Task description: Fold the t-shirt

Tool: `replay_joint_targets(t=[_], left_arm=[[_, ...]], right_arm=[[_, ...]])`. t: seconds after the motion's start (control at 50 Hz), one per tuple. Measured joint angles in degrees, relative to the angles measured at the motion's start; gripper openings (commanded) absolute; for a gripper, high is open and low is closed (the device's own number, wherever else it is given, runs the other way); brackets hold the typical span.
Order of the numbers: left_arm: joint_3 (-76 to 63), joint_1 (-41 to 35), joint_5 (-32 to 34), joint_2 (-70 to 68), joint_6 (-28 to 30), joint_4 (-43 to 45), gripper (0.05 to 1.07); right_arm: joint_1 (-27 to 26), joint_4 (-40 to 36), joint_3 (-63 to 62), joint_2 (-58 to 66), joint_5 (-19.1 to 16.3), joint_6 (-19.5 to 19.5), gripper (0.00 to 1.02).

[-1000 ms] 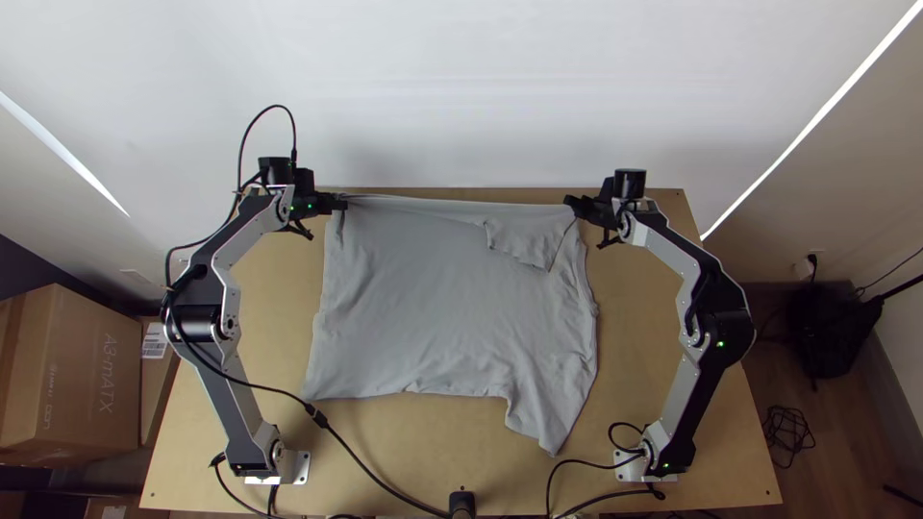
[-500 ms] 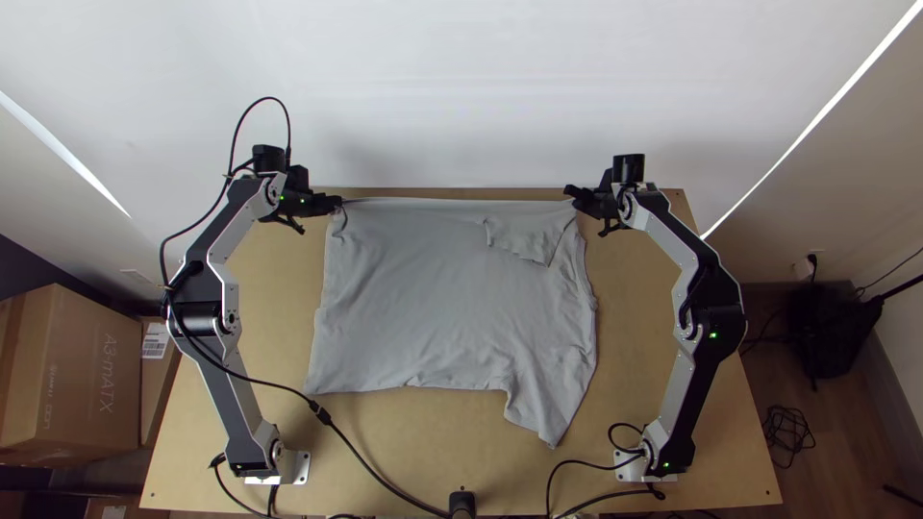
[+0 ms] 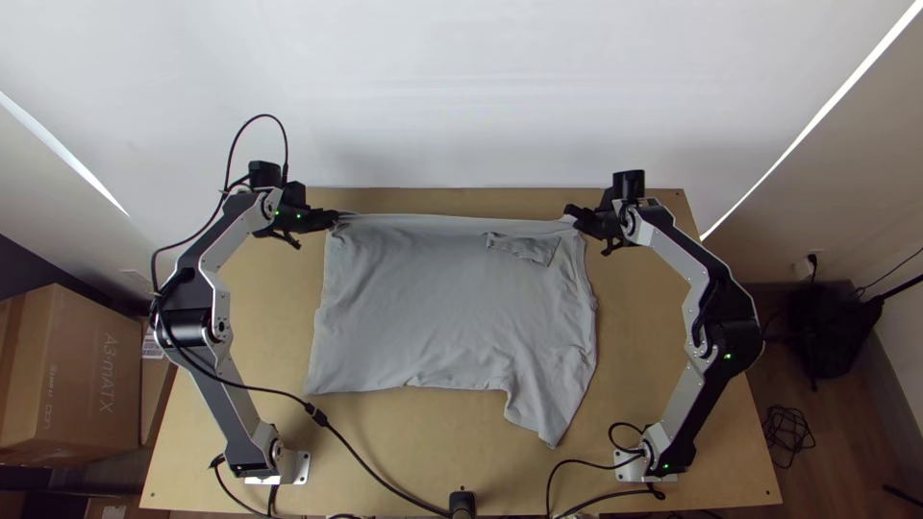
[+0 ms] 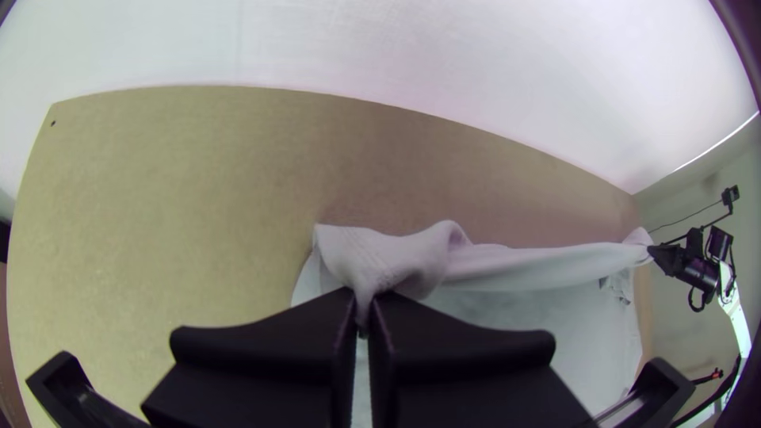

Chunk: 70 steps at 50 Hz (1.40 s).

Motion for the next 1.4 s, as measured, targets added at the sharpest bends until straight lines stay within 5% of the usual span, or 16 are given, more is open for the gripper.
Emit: replay_joint_targets(t=[0.62, 0.66, 0.72, 0.84, 1.0, 1.4], left_arm=[[-21.18, 0.33, -0.02, -10.69, 1.77, 10.86, 0.08], [-22.32, 0.33, -0.07, -11.17, 1.97, 11.63, 0.17], [-23.56, 0.33, -0.44, -11.82, 2.01, 12.41, 0.48], [-24.96, 0.55, -2.51, -12.96, 2.12, 12.52, 1.02], [-25.31, 2.47, -3.5, -13.62, 2.14, 11.65, 1.02], [-26.67, 8.37, -3.65, -25.14, 4.26, 6.99, 1.02]], right_arm=[[1.75, 0.31, -10.19, -3.45, 0.81, 0.0, 0.02], [1.9, 0.39, -10.49, -3.56, 0.85, 0.0, 0.03], [2.05, 0.48, -10.88, -3.82, 1.03, -0.02, 0.07], [2.16, 0.66, -12.35, -5.75, 1.7, -0.04, 0.4], [2.1, 0.66, -16.09, -11.56, 4.26, -0.15, 0.7], [-1.49, -6.43, -22.56, -33.57, 5.2, -3.23, 0.8]])
